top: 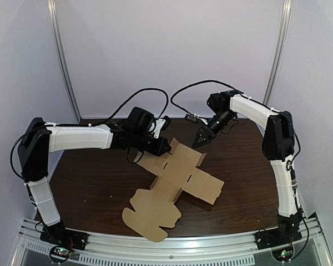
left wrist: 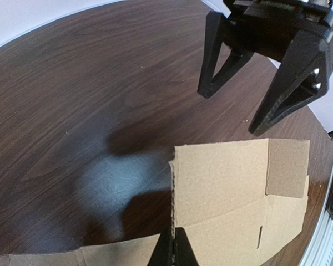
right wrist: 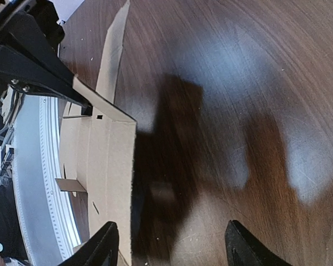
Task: Fold the paper box
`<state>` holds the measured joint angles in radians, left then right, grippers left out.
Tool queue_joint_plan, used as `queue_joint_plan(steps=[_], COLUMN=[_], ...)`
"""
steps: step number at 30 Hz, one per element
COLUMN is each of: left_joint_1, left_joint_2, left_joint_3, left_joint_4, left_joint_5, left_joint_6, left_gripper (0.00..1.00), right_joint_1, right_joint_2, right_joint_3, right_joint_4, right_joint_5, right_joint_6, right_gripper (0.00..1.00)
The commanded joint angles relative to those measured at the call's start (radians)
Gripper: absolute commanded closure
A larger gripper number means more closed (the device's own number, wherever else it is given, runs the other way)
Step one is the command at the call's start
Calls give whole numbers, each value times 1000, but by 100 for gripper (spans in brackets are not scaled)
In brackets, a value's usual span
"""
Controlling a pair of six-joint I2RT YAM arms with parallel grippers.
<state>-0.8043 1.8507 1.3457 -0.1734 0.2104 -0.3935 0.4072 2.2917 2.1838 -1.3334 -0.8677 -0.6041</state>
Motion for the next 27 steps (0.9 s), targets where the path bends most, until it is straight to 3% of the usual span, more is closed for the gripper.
queue_joint_plan(steps=[1, 9, 11, 13, 17, 19, 27], left_joint_1=[-8, -10, -10, -10, -10, -10, 10], left_joint_2=[-54, -65, -71, -78, -86, -101, -297], left_joint_3=[-15, -22, -28, -38, -43, -48, -32], left_joint_4=[48, 54, 58, 66, 61, 52, -104], left_joint_5=[-26, -38, -44, -54, -63, -55, -62], left_joint_6=[22, 24, 24, 25, 31, 33, 108], left_gripper=[100, 100, 100, 100, 100, 97, 68], right_joint_1=[29, 61, 61, 64, 64, 65, 65], right_joint_2=[20, 44, 58, 70, 71, 60, -43], right_joint_3=[12, 17, 21, 20, 16, 21, 42], right_joint_4=[-366, -425, -456, -470, -472, -471, -426], right_joint_5=[-45, -89, -109, -114, -127, -131, -71], right_joint_6=[-42, -72, -92, -95, -88, -95, -147], right_gripper=[35, 44, 51, 64, 100, 100, 100])
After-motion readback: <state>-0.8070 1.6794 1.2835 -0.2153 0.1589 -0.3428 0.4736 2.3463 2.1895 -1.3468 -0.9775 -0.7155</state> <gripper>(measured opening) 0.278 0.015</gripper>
